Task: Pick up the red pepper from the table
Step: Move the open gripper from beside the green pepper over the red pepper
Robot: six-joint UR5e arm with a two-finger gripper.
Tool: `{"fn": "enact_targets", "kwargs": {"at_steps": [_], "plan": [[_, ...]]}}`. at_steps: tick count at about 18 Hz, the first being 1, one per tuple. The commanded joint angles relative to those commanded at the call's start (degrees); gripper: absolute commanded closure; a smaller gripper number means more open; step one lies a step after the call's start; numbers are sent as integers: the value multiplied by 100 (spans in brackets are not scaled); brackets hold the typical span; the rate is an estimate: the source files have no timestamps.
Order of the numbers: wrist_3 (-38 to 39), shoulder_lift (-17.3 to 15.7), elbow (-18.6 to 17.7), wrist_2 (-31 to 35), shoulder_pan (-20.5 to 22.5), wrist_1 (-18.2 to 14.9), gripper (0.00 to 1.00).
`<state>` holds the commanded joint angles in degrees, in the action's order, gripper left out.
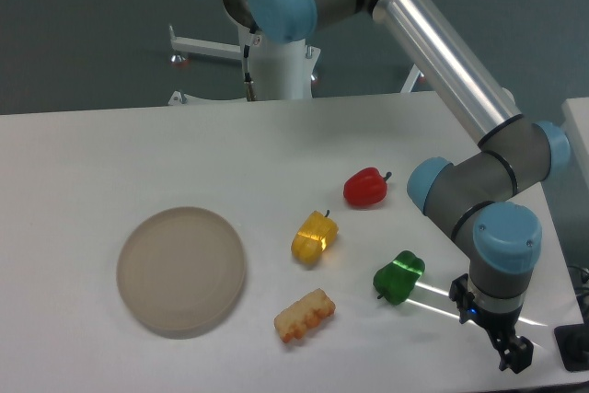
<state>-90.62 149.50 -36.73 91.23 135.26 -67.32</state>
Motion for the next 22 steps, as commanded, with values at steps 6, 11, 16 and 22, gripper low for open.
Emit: {"fn": "enact_targets", "kwargs": {"at_steps": [6,11,16,22], "plan": [[316,-324,-438,-96,0,-35,0],[632,-1106,-1510,-262,-9,-53,0],[958,-2037,-2845,-422,-18,-53,0],[635,-2890,-4173,-343,-9,-18,0]]}}
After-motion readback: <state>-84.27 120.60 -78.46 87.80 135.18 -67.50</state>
